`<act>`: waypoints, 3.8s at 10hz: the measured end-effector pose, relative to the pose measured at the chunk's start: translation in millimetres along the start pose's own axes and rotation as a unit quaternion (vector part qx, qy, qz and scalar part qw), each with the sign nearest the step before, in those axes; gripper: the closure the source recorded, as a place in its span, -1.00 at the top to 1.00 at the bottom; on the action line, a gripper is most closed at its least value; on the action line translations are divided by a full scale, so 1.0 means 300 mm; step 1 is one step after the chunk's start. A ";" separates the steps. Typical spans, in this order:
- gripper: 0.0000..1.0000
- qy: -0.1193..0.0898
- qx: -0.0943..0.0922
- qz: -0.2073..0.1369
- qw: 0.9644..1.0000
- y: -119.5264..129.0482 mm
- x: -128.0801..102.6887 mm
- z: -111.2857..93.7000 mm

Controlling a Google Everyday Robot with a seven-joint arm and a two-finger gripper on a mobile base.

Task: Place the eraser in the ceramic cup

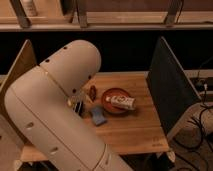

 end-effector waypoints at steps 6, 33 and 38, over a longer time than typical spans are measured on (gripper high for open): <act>0.60 -0.021 0.018 -0.002 1.000 -0.074 0.076 0.097; -1.00 0.158 -0.003 -0.105 0.982 -0.085 0.256 -0.536; -1.00 0.158 -0.003 -0.105 0.982 -0.084 0.256 -0.535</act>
